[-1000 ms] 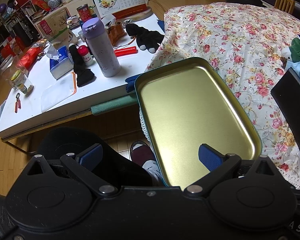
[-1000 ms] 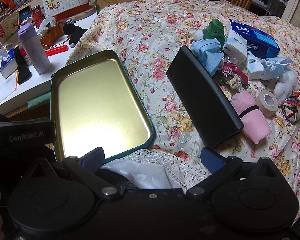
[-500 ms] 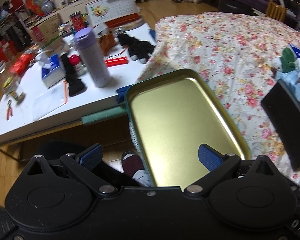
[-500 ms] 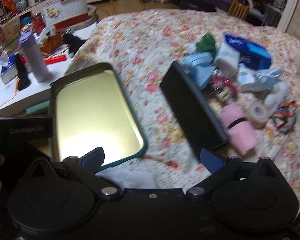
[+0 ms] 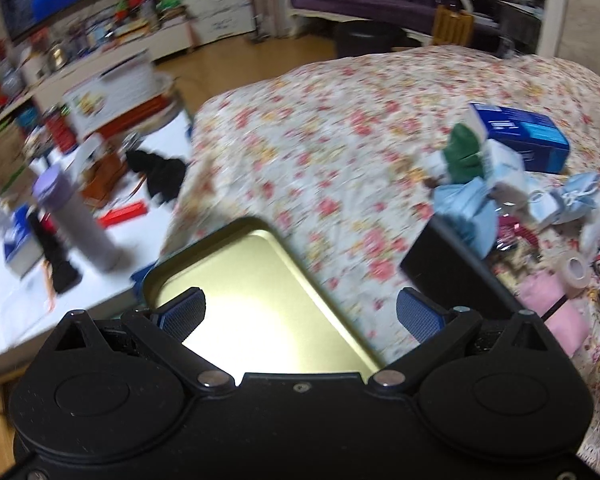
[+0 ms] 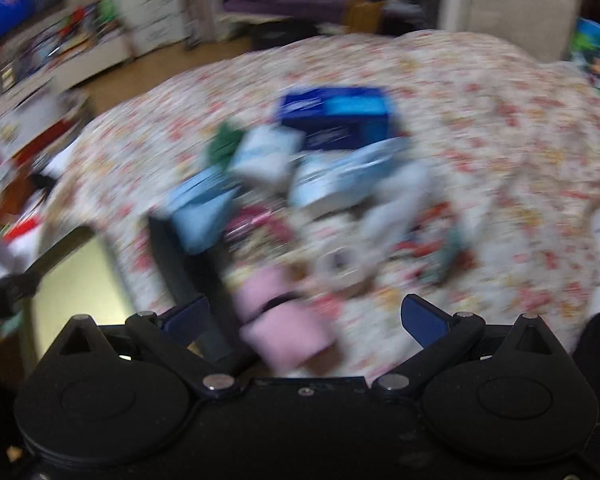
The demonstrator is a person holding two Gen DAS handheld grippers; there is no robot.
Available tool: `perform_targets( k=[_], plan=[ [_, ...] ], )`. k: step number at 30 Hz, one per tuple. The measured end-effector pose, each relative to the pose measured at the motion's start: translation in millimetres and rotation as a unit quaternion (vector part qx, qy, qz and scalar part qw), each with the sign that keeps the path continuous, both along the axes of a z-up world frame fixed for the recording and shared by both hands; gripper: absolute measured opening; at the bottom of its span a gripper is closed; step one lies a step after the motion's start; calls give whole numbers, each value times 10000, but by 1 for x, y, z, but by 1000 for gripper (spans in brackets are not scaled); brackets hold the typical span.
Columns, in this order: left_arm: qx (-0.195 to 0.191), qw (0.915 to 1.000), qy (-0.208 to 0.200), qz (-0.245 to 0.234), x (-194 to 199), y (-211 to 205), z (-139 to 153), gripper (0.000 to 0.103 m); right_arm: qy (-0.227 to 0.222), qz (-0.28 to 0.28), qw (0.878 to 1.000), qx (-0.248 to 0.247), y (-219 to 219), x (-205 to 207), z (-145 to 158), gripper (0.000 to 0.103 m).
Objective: Organize soft objects
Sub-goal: 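Grasp the blue face mask with the left tool while the right tool grasps the knitted ball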
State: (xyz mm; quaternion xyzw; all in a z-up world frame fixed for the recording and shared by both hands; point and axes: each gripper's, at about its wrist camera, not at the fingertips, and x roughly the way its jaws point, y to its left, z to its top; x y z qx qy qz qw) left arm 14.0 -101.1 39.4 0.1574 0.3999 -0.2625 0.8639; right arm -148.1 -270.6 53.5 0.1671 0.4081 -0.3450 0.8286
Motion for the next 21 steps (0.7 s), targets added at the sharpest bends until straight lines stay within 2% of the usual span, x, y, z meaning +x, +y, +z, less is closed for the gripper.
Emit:
perform_targets(
  k=[4,7,10,12,15,18,21],
  plan=[
    [-101,9995,73,-291,5,-26,0,99,-274,-557,9981,-28,-47,-20,5,103],
    [-127,9985,229,-475,10,-45,-2,99,-243,-640,9976,123,-81,-25,2,102],
    [-57,9979,204,-618,12,-64,-5,99,-48,-691,9974,-191,-108,-26,-2,102],
    [0,9973,146,-721,12,-76,-6,99,130,-670,9974,-226,-127,-23,-11,102],
    [55,9961,112,-874,12,-93,-9,99,24,-572,9984,34,-145,-25,-22,102],
    [73,9958,161,-894,16,-106,-11,99,-274,-427,9984,264,-151,-34,-30,101],
    [77,9958,237,-878,20,-119,-14,99,-237,-97,9994,218,-138,-32,-35,101]
  ],
)
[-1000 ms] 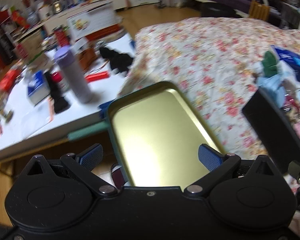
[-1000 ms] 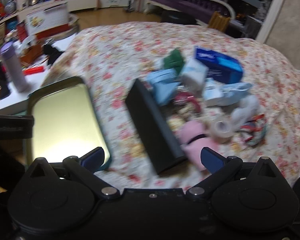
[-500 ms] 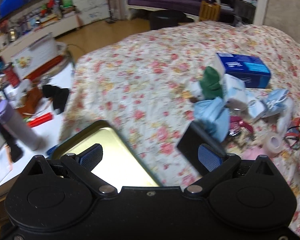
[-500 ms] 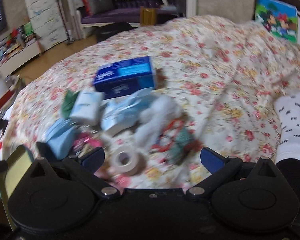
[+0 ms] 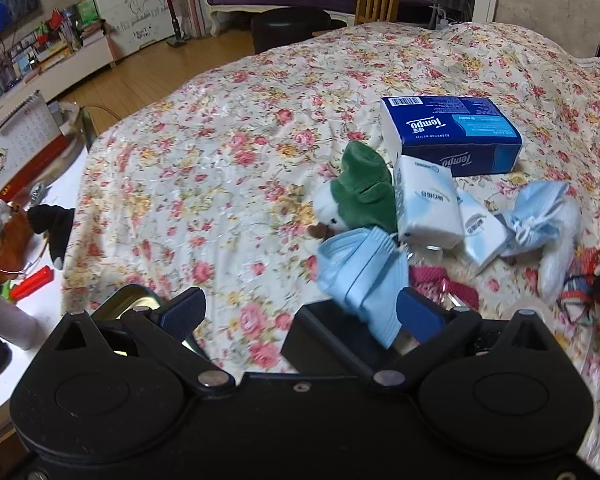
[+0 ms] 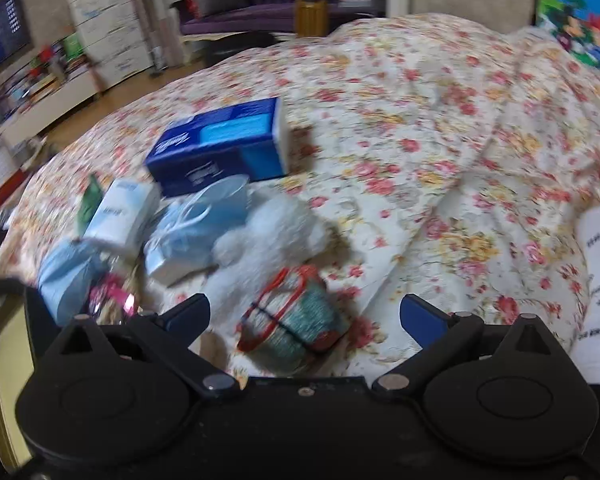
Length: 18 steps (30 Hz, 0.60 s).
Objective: Organize soft objects
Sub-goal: 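Grasp the blue face mask with the left tool while the right tool grasps the knitted ball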
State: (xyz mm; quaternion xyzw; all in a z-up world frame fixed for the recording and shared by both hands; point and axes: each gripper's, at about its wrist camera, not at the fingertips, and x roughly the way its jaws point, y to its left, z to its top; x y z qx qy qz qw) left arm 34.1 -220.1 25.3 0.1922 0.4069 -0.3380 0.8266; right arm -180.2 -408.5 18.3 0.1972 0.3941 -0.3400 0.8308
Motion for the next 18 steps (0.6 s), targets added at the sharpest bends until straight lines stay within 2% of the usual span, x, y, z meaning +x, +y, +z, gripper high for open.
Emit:
perform_targets(
  k=[7,9,12,13,15,16,17,18],
  plan=[
    [308,9990,-150,-278,-3,-33,-14,99,290,466,9983,-205,21,8,-13,101],
    [384,9983,-101,-438,-4,-40,-20,99,384,515,9977,-200,22,12,-18,94],
    [450,9971,-2,-621,-5,-49,-26,99,450,522,9971,-317,22,18,-23,90],
    [452,9967,5,-673,-5,-51,-27,95,468,507,9970,-358,21,18,-24,87],
    [438,9963,52,-742,-5,-54,-28,80,472,527,9970,-329,21,20,-25,67],
    [418,9959,130,-785,-4,-55,-28,68,470,528,9971,-284,20,19,-25,65],
    [395,9957,220,-811,-2,-55,-29,61,488,470,9972,-313,19,19,-25,58],
    [369,9955,300,-818,-1,-56,-29,58,501,427,9973,-333,17,18,-25,56]
  ],
)
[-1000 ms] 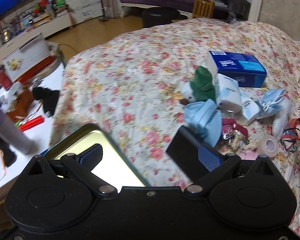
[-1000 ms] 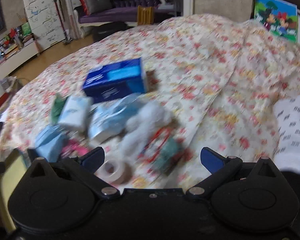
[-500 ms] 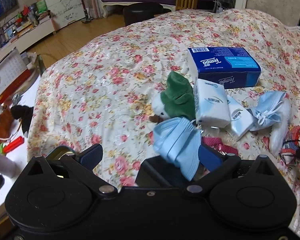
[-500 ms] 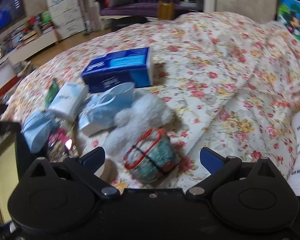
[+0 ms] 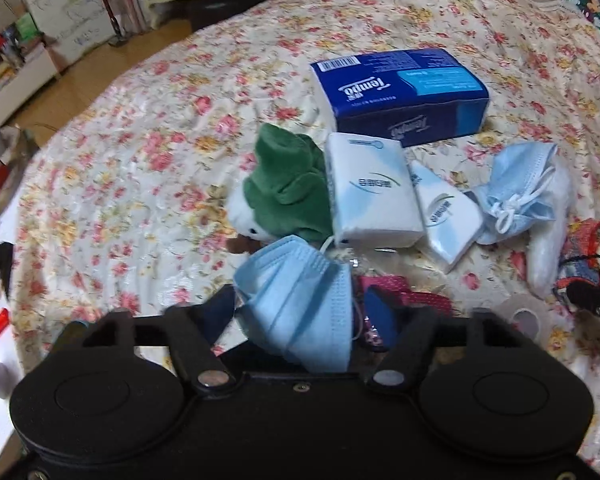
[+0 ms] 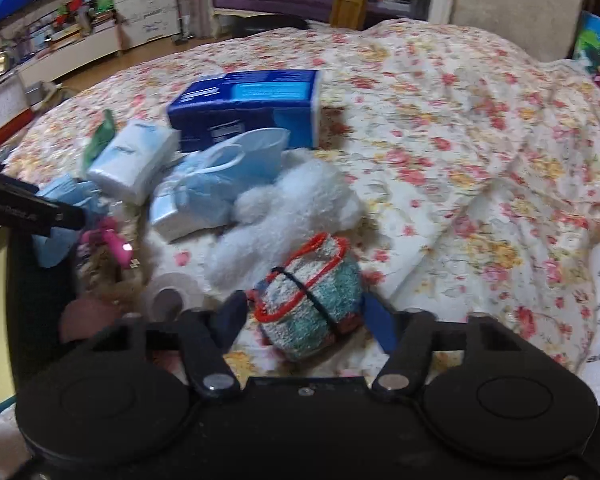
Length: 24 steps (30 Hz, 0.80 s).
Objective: Organize soft objects
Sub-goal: 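Grasp the blue face mask with the left tool while the right tool grasps the knitted ball, then carry the mask into the gold tray and open the left tool while the right tool drops the ball there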
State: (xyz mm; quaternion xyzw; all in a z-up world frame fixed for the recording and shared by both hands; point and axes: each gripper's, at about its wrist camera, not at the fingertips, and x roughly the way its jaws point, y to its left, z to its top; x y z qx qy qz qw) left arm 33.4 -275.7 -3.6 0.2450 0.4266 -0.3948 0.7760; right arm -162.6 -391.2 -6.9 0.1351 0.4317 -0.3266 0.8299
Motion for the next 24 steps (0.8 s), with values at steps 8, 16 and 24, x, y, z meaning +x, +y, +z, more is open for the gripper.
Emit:
perform_targets(
  k=[8,16,24],
  plan=[
    [-298,9995,8,124,5,12,21,47,-568,-321,9973,335,-14,-22,9,53],
    [-755,9962,103,433,20,53,47,44,-1102,-686,9911,303,-18,-42,20,52],
    [-896,9886,-21,1208,46,125,54,44,-1430,-676,9873,114,1,-37,33,53]
  ],
)
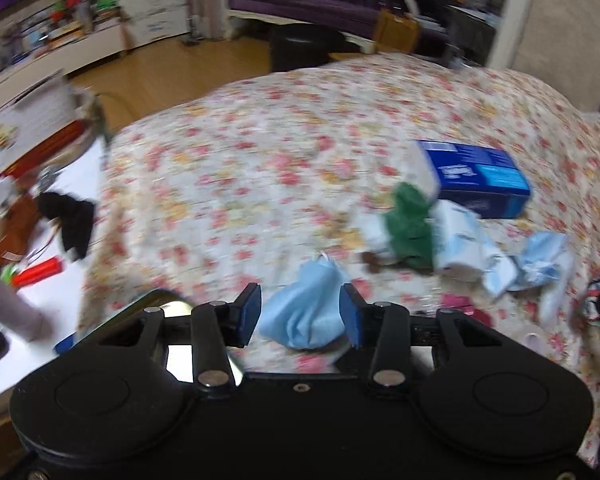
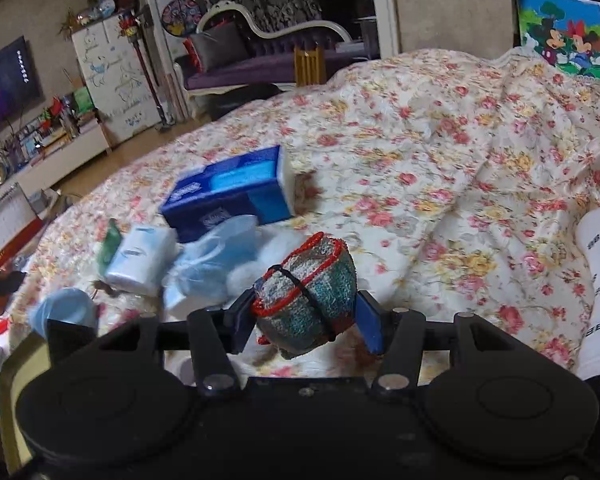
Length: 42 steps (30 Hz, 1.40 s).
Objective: Organize soft objects
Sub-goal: 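Carry the mask into the gold tray and open the left tool while the right tool drops the ball there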
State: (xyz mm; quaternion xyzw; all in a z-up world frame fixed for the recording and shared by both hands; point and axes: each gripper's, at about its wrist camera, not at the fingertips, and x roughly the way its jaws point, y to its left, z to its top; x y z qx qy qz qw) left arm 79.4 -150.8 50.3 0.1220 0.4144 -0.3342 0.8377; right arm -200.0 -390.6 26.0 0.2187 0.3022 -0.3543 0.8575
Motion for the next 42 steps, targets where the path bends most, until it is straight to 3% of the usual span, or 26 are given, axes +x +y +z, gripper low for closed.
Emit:
perform_targets(
  k=[6,14,20,26,32,33,42],
  plan=[
    [48,9982,266,538,30,42,-21,44,110,255,9996,-65,38,27,5,53],
    [162,9924,462,1129,60,83,-54,44,208,1209,9921,-244,106,82,27,53],
    [304,9856,755,1479,82,103,-84,44,417,2189,9748,-95,165,129,25,53],
    [418,9759,1171,1796,96,121,-104,43,803,2874,9543,171,219,167,1,53],
    [281,9717,1473,1828,98,128,-108,45,1068,3053,9455,384,247,197,-21,57],
    [285,9720,1455,1824,98,128,-107,46,1084,3051,9453,406,248,198,-23,63],
    [344,9740,1469,1691,98,123,-109,60,1103,2919,9497,273,246,192,-18,75]
  ],
)
